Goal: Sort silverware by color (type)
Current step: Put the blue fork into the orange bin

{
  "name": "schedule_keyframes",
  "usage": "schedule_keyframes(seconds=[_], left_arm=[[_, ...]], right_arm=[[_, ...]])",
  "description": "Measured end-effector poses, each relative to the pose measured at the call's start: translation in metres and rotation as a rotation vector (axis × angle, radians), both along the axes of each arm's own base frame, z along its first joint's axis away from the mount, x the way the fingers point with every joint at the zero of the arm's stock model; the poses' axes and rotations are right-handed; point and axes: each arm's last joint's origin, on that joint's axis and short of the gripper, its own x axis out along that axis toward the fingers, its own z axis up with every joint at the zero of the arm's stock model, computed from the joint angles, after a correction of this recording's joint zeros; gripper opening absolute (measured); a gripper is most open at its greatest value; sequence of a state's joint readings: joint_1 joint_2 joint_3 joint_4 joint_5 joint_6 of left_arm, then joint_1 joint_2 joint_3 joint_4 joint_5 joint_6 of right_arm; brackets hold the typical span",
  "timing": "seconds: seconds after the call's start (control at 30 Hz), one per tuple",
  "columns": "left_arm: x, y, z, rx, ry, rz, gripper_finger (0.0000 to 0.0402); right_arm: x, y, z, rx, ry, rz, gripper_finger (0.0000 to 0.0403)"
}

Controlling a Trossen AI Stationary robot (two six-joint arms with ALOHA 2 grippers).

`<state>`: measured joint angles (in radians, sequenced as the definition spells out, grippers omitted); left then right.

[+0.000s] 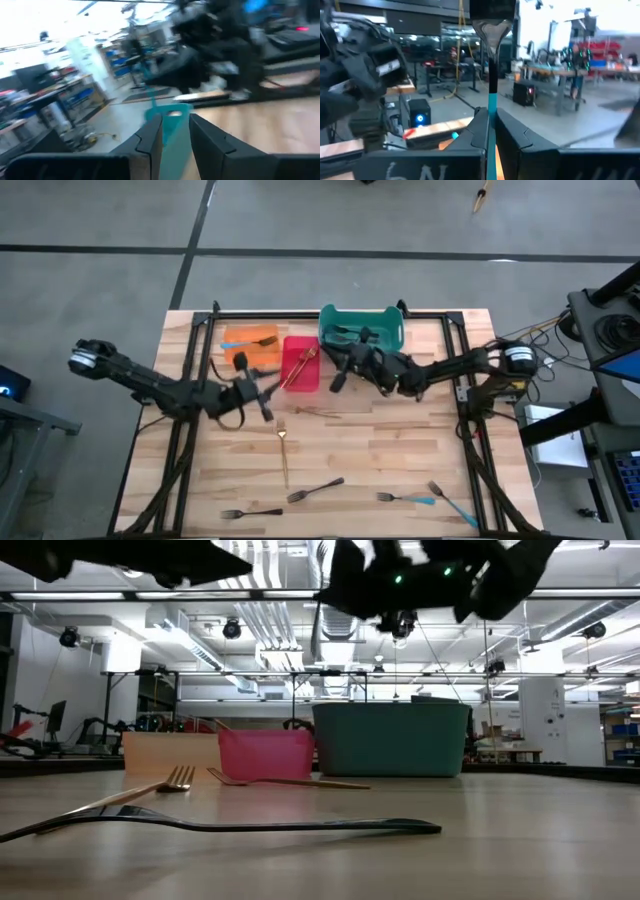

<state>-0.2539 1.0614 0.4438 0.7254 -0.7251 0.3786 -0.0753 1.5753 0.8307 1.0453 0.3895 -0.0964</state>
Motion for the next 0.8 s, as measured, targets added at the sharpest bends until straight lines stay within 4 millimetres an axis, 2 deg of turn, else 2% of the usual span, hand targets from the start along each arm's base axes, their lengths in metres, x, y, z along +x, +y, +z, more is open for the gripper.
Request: schedule_keyframes(seconds=[0.17,0.27,0.37,0.63,0.8], left_arm=[[0.006,0.038,-0.005,-0.021,-0.004,-0.039,0.0079],[0.009,0.062,-0.009,-0.076,-0.013,-0.086,0.0086],[0.01,0.077,-0.012,-0.108,-0.022,-0.127,0.0101],[0.02,0.084,-0.016,-0.075,-0.093,-0.152,0.0143],[0.031,0.086,-0.026,-0.1,-0.124,-0.153,0.0155]], right_arm=[[0.013,-0.022,-0.008,0.052,-0.009,-0.042,0.0012],[0.017,-0.025,-0.003,0.057,-0.036,-0.047,0.0012],[0.019,-0.021,0.001,0.058,-0.05,-0.034,0.0012],[0.027,-0.007,0.008,0.069,-0.077,0.003,0.0012],[0.042,-0.002,0.007,0.071,-0.088,0.018,0.0012]])
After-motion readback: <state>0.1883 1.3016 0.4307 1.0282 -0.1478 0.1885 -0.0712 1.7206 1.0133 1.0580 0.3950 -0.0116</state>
